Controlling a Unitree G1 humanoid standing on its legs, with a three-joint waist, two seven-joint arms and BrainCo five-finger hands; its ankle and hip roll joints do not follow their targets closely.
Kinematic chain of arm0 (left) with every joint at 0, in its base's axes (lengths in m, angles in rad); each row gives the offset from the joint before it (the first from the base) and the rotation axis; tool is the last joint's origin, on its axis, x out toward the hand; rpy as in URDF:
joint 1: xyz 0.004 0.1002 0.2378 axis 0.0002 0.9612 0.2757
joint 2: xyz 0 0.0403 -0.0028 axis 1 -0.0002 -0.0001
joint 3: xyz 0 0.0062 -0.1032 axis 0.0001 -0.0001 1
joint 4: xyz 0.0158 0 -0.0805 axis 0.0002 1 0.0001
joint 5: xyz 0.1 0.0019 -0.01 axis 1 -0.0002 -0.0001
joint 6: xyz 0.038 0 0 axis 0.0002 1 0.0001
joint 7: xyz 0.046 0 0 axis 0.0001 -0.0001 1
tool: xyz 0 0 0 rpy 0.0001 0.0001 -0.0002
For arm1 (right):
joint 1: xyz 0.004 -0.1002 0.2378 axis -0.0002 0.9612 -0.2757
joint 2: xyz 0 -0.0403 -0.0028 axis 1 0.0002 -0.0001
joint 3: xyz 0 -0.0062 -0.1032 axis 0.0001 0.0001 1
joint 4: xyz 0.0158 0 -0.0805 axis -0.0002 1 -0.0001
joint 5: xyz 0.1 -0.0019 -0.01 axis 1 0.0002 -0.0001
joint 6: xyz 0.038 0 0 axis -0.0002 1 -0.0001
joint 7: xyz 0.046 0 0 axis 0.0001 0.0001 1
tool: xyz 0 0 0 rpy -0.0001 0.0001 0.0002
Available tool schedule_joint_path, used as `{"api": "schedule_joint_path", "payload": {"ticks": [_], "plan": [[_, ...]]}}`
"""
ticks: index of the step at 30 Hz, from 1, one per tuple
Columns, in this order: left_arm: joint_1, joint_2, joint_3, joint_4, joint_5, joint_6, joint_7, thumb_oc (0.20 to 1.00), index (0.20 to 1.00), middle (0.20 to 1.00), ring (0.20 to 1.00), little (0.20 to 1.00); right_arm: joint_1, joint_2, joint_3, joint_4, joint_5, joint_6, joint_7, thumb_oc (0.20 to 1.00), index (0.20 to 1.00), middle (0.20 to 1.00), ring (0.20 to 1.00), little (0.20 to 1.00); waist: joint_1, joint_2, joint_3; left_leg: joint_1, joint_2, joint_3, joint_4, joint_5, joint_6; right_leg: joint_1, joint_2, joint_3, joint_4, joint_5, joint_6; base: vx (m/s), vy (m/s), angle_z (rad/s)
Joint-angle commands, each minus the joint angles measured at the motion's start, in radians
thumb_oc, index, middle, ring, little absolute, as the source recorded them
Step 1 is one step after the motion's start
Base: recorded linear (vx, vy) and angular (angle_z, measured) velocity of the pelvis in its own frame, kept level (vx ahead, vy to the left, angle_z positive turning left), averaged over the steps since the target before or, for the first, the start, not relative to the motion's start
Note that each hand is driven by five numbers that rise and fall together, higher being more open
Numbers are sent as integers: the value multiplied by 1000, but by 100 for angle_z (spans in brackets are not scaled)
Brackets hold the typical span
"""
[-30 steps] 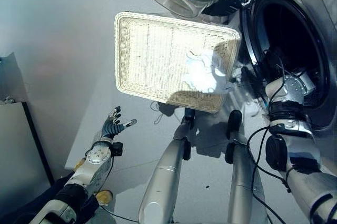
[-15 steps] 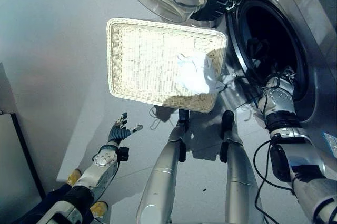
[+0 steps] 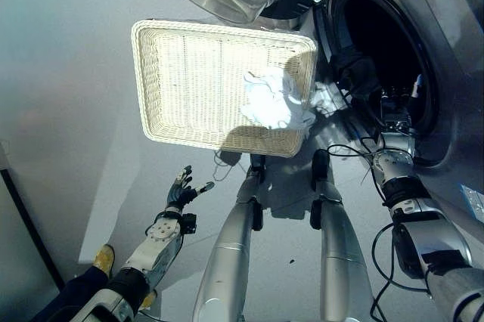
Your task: Put the clothes into the washing machine.
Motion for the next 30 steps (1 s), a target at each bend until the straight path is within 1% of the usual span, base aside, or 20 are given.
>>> {"api": "schedule_joint_path", "payload": {"ticks": [1, 2, 5, 7, 8, 9, 10, 13, 14, 15, 18, 20, 21, 23, 24, 25, 26, 27, 28, 30], "plan": [[10, -6, 46, 18, 9, -25, 20, 1000, 1000, 1000, 1000, 1000, 38, -43, 9, -129, -72, -26, 29, 1000, 1000, 1000, 1000, 1000, 11, 2, 3, 33, -70, 12, -2, -23, -1, 45, 62, -46, -103, 92, 25, -30, 23, -3], [13, -8, 48, 21, 12, -29, 23, 1000, 1000, 1000, 1000, 1000, 33, -44, 9, -157, -76, -33, 31, 1000, 1000, 1000, 1000, 1000, 10, 0, 3, 37, -71, 11, -6, -22, -1, 48, 62, -46, -108, 95, 27, -32, 34, -2], [22, -9, 54, 23, 8, -31, 17, 1000, 1000, 1000, 1000, 1000, 36, -37, 3, -221, -33, -4, 46, 1000, 1000, 1000, 1000, 1000, 8, -5, 3, 53, -73, 8, -3, -34, 0, 64, 60, -42, -105, 84, 29, -14, 40, -1], [27, -14, 61, 21, 7, -30, 15, 1000, 1000, 1000, 1000, 1000, 28, -35, -4, -281, 4, 21, 54, 1000, 1000, 1000, 1000, 1000, 7, -7, 3, 55, -72, 10, -7, -27, 1, 66, 59, -44, -110, 94, 29, -8, 39, 0], [37, -16, 63, 20, 12, -33, 13, 1000, 1000, 1000, 1000, 1000, 27, -38, -8, -323, 43, 24, 68, 1000, 1000, 1000, 1000, 1000, 7, -9, 3, 66, -71, 11, -5, -36, 0, 77, 57, -45, -107, 83, 30, 0, 0, 0], [38, -16, 66, 20, 15, -34, 11, 1000, 1000, 1000, 1000, 1000, 21, -39, -10, -344, 74, 24, 82, 1000, 1000, 1000, 1000, 1000, 7, -9, 3, 60, -70, 12, -6, -28, 0, 73, 57, -46, -111, 93, 29, 0, 0, 0], [56, -15, 70, 17, 19, -38, 4, 1000, 1000, 1000, 1000, 1000, 15, -38, -28, -415, 192, 29, 144, 1000, 1000, 1000, 1000, 1000, 6, -11, 3, 76, -70, 12, -7, -39, 0, 88, 55, -47, -108, 79, 31, 0, 0, 0], [65, -8, 72, 7, 27, -33, 1, 1000, 1000, 1000, 1000, 1000, -3, -32, -45, -478, 301, 25, 239, 1000, 1000, 1000, 1000, 1000, 9, -12, 3, 74, -69, 10, -7, -31, 1, 87, 54, -49, -112, 89, 31, 0, 0, 0], [72, 3, 73, -3, 24, -26, -2, 1000, 1000, 1000, 1000, 1000, -26, -23, -61, -546, 364, 13, 326, 1000, 1000, 1000, 1000, 1000, 12, -12, 3, 82, -72, 5, -6, -37, 4, 95, 54, -49, -111, 86, 33, -26, -35, 2], [75, 8, 76, -6, 25, -23, -5, 1000, 1000, 1000, 1000, 1000, -34, -17, -65, -573, 371, 0, 342, 1000, 1000, 1000, 1000, 1000, 13, -13, 3, 85, -74, 2, -6, -38, 5, 99, 53, -51, -112, 85, 34, -14, -57, 3], [81, 27, 92, -29, 19, 2, -25, 1000, 1000, 1000, 1000, 1000, -98, 4, -69, -743, 378, -125, 467, 1000, 1000, 1000, 1000, 1000, 22, -13, 3, 92, -78, -4, -8, -39, 7, 110, 50, -56, -122, 90, 36, -17, -27, 1], [88, 33, 101, -45, 11, 20, -36, 1000, 1000, 1000, 1000, 1000, -117, 11, -81, -823, 374, -215, 496, 1000, 1000, 1000, 1000, 1000, 23, -11, 3, 92, -82, -7, 2, -44, 8, 110, 47, -56, -121, 91, 37, 0, 0, 0], [89, 35, 103, -44, 10, 21, -41, 1000, 1000, 1000, 1000, 1000, -121, 11, -88, -835, 379, -240, 495, 1000, 1000, 1000, 1000, 1000, 23, -10, 3, 92, -84, -8, 6, -45, 7, 110, 45, -56, -120, 92, 37, 0, 0, 0], [90, 38, 101, -39, -1, 18, -53, 1000, 1000, 1000, 1000, 1000, -128, 13, -106, -841, 407, -303, 470, 1000, 1000, 1000, 1000, 1000, 21, -6, 3, 89, -88, -8, 15, -47, 5, 108, 42, -56, -120, 94, 37, 5, 33, 1], [87, 37, 93, -33, -12, 15, -55, 1000, 1000, 1000, 1000, 1000, -124, 13, -130, -795, 398, -430, 323, 1000, 1000, 1000, 1000, 1000, 18, -3, 3, 87, -90, -7, 20, -46, 3, 105, 39, -57, -120, 97, 38, 9, 72, 2], [83, 37, 90, -29, -17, 13, -56, 1000, 1000, 1000, 1000, 1000, -122, 11, -139, -772, 388, -477, 234, 1000, 1000, 1000, 1000, 1000, 18, -1, 3, 86, -90, -6, 22, -46, 1, 104, 36, -58, -121, 98, 39, 8, 57, 1], [82, 36, 89, -28, -18, 12, -56, 1000, 1000, 1000, 1000, 1000, -124, 10, -140, -778, 365, -481, 206, 1000, 1000, 1000, 1000, 1000, 19, 0, 3, 86, -90, -6, 22, -46, 1, 104, 36, -58, -121, 98, 39, 1, 72, 1], [78, 20, 70, -15, -26, -3, -46, 1000, 1000, 1000, 1000, 1000, -109, 3, -170, -625, 322, -545, 18, 1000, 1000, 1000, 1000, 1000, 14, 9, 3, 87, -90, 1, 9, -38, 0, 104, 36, -57, -129, 102, 40, -5, 108, 2], [69, 9, 52, -4, -37, -15, -35, 1000, 1000, 1000, 1000, 1000, -111, 2, -178, -544, 303, -545, -103, 1000, 1000, 1000, 1000, 1000, 10, 15, 3, 83, -89, 5, 1, -30, -2, 98, 34, -55, -139, 112, 40, -11, 127, 4], [54, 0, 18, 11, -48, -36, -19, 1000, 1000, 1000, 1000, 1000, -122, -27, -173, -393, 313, -539, -206, 1000, 1000, 1000, 1000, 1000, 12, 25, 3, 83, -87, 12, -15, -21, -4, 96, 34, -51, -153, 122, 40, -8, 68, 1]]}}
